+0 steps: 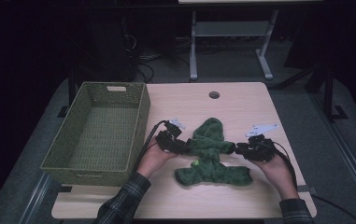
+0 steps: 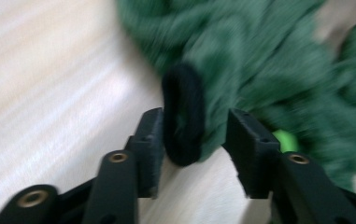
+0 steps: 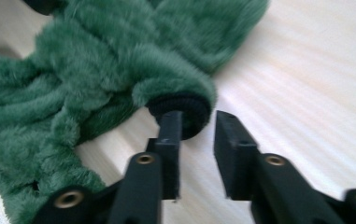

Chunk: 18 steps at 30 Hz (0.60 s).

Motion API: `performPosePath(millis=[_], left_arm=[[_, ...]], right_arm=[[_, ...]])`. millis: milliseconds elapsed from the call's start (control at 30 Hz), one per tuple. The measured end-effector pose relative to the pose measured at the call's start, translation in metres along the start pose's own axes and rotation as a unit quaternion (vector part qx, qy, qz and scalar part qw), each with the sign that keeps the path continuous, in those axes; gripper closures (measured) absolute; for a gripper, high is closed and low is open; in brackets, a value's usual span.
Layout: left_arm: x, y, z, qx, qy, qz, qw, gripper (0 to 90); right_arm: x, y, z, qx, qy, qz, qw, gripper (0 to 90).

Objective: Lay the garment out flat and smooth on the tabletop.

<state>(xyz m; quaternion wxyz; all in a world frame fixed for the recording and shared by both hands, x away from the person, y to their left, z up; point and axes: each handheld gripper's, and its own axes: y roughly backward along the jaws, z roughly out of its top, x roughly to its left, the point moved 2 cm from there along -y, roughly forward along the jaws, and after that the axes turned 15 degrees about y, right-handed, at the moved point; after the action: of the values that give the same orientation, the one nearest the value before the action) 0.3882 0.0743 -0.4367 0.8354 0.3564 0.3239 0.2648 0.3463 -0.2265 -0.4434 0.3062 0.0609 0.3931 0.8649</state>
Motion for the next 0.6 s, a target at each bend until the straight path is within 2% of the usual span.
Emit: performPosePath(millis=[67,133,167,200,333,400,433,467,567,600], left_arm=[[-0.006,0.014,0.008,-0.023,-0.007,-0.006,0.9997,50.4],[-0.007,0.016,0.010,-0.032,-0.006,-0.009,0.9994,50.1],[-0.007,0.018,0.014,-0.035,-0.012,-0.006,0.9993,50.1],[-0.006,0.016,0.020,-0.042,-0.008,-0.003,0.9991,50.1],[0.000,0.009,0.030,-0.051,0.001,-0.007,0.9987,50.0],[0.006,0.004,0.037,-0.056,0.005,-0.004,0.9984,50.2],[0.008,0.002,0.040,-0.059,0.008,-0.004,0.9982,50.2],[0.015,-0.004,0.046,-0.061,0.011,0.001,0.9981,50.6],[0.020,-0.012,0.051,-0.061,0.016,0.002,0.9980,51.0],[0.022,-0.016,0.053,-0.058,0.019,0.004,0.9981,50.9]], right_arm=[[-0.003,0.012,0.003,-0.011,-0.010,-0.003,0.9999,64.8],[-0.005,0.015,0.005,-0.018,-0.010,-0.003,0.9998,64.2],[-0.010,0.018,0.009,-0.031,-0.018,-0.004,0.9993,63.9],[-0.012,0.017,0.011,-0.032,-0.022,-0.002,0.9992,63.9],[-0.022,0.005,0.021,-0.028,-0.024,-0.003,0.9993,63.1],[-0.032,-0.009,0.030,-0.027,-0.038,0.008,0.9989,62.3],[-0.032,-0.009,0.030,-0.027,-0.038,0.008,0.9989,62.3],[-0.037,-0.017,0.035,-0.032,-0.044,0.015,0.9984,61.2],[-0.040,-0.026,0.040,-0.028,-0.048,0.012,0.9984,60.8],[-0.044,-0.035,0.043,-0.035,-0.050,0.015,0.9980,59.0]])
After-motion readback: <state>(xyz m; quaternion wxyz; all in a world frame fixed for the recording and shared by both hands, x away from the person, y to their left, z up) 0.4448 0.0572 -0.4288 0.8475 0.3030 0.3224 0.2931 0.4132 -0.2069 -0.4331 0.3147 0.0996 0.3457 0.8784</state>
